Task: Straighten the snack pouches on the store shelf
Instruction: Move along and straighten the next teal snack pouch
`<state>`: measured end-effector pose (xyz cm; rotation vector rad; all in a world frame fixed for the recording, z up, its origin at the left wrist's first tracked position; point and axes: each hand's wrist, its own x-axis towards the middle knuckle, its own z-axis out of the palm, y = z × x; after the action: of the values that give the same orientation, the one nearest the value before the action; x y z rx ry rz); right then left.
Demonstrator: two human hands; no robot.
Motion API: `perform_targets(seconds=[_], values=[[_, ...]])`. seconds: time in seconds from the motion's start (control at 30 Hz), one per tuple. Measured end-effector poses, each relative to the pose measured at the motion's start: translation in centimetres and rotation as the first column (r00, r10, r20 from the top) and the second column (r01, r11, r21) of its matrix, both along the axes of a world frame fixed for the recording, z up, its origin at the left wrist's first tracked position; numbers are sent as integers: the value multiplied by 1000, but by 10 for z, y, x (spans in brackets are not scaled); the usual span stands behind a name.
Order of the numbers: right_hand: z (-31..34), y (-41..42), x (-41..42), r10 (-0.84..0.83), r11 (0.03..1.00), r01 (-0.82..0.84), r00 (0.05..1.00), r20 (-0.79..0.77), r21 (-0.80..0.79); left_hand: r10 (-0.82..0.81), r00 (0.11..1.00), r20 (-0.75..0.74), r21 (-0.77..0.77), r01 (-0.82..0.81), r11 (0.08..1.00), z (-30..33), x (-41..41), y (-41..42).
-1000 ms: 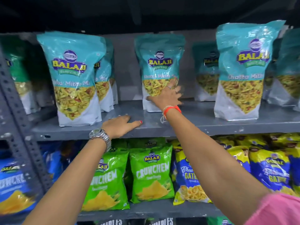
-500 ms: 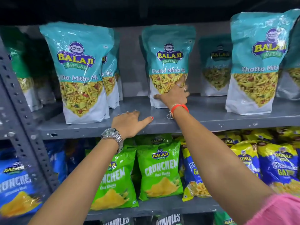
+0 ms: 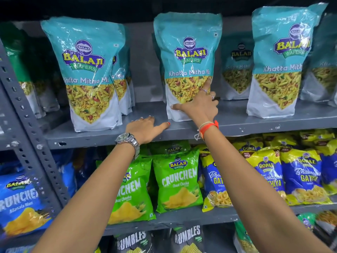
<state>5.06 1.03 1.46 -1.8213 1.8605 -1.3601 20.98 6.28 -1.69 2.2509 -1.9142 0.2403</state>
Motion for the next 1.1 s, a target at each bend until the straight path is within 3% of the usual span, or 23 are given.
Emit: perform_targets(seconds=[0.93,1.1], values=[[-4,71,-19,-47,998,44,995,-89,-33,-33,999,-19,24,33,999,4,-3,6],[-2,72,-18,-38,991,33,999,-34,-130,-22,1000,-20,18,23,1000,4,-4,5]])
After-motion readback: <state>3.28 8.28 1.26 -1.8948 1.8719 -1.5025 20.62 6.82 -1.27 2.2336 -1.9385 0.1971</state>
